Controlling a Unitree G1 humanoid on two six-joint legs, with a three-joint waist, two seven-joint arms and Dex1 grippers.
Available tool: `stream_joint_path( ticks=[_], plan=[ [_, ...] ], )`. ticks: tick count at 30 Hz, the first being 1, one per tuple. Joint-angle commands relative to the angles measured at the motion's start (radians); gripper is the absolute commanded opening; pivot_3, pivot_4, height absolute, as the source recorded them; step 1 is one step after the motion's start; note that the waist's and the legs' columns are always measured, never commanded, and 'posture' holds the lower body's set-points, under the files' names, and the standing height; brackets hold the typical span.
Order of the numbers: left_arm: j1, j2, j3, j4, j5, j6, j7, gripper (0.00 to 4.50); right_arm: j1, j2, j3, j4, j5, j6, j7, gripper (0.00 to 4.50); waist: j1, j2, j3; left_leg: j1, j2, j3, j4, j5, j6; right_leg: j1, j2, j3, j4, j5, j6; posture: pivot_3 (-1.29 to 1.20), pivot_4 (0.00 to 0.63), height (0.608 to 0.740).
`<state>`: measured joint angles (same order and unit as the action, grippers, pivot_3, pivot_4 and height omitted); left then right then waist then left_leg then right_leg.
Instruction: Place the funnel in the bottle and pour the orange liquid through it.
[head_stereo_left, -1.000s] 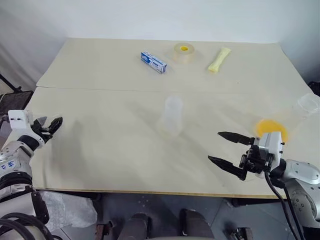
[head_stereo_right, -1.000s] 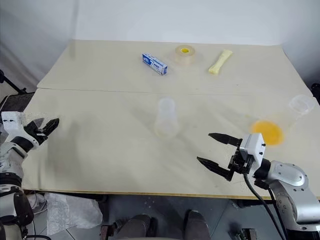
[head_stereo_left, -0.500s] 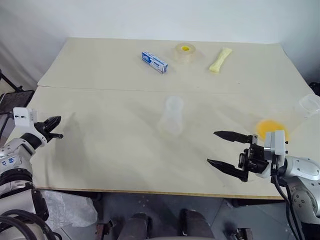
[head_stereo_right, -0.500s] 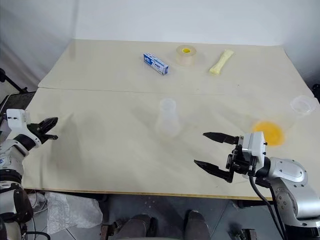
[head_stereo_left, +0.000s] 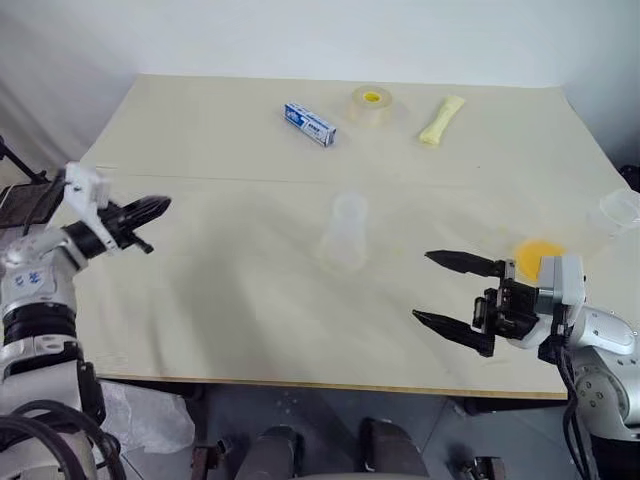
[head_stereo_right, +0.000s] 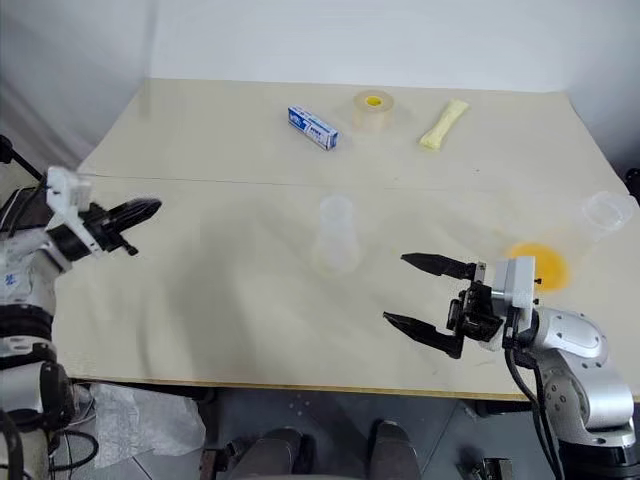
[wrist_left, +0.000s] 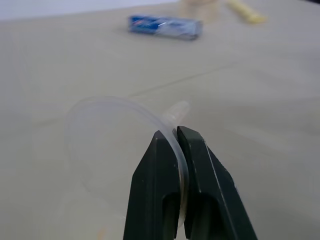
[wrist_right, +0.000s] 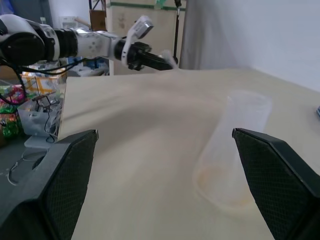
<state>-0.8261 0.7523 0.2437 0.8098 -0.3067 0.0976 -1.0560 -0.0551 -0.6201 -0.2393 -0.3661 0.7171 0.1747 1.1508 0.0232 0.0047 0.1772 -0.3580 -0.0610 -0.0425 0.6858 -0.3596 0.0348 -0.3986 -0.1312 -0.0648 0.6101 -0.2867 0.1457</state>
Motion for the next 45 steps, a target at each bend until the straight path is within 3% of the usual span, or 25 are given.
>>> stream_joint_path(
  ticks=[1, 13, 19, 45],
  plan=[
    [-0.126, -0.036, -0.063, -0.014, 0.019, -0.008, -0.070, 0.03, 0.005, 0.010, -0.013, -0.048, 0.020, -0.021, -0.015, 4.50, 0.001, -0.001, 0.000, 0.000, 0.000, 0.000, 0.000, 0.000, 0.000, 0.000, 0.000, 0.000, 0.000, 0.000, 0.000, 0.00, 0.150, 0.740],
    [-0.478, -0.223, -0.226, 0.178, 0.103, -0.143, -0.346, 0.03, 0.028, 0.036, -0.019, -0.100, -0.014, -0.051, -0.105, 4.50, 0.000, -0.002, 0.001, -0.004, -0.001, 0.000, 0.004, 0.000, 0.001, -0.001, 0.001, -0.003, -0.001, 0.000, 0.000, 0.00, 0.150, 0.740],
    [-0.588, -0.288, -0.267, 0.284, 0.149, -0.230, -0.449, 0.03, 0.043, 0.048, -0.014, -0.111, -0.059, -0.074, -0.168, 4.50, -0.001, -0.002, 0.001, -0.014, -0.001, 0.001, 0.009, 0.000, 0.001, -0.009, 0.001, -0.003, 0.003, 0.000, 0.001, 0.00, 0.150, 0.740],
    [-0.730, -0.379, -0.393, 0.447, 0.387, -0.580, -0.486, 0.03, 0.124, 0.095, 0.017, -0.164, -0.138, -0.128, -0.315, 4.50, 0.001, -0.003, 0.002, -0.015, -0.001, 0.001, 0.012, 0.000, 0.002, -0.010, 0.001, -0.002, 0.004, 0.001, 0.001, 0.00, 0.150, 0.740]
  ],
)
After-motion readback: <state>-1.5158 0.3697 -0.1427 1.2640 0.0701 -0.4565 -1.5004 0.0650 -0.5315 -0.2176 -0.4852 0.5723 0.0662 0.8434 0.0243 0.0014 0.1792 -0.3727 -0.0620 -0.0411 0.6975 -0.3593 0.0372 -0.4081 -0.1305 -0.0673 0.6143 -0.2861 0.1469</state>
